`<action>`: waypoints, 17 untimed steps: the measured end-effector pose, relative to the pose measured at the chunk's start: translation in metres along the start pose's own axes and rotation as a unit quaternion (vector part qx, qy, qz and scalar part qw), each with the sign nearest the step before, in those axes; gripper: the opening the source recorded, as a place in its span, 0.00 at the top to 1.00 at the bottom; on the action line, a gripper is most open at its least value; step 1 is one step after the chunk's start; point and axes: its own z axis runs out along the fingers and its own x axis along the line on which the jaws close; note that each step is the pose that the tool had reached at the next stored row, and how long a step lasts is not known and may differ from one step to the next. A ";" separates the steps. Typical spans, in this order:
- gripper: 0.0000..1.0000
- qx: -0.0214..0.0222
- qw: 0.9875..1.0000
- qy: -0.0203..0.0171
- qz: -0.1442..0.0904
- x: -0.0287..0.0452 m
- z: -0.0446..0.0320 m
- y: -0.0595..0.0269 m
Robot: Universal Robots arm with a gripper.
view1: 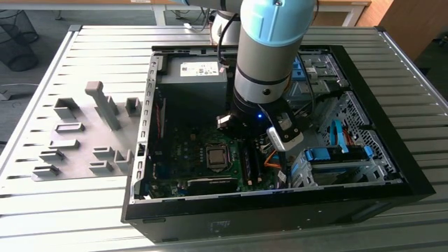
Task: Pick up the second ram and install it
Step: 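Insert the second ram into the second slot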
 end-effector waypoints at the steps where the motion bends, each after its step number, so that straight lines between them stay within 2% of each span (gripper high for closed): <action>1: 0.86 0.000 1.000 0.000 0.000 0.0000 -0.0005 -0.0001; 9: 0.86 0.000 1.000 0.000 0.000 -0.0001 -0.0048 0.0004; 17: 0.86 0.000 1.000 0.000 0.000 -0.0001 -0.0043 0.0002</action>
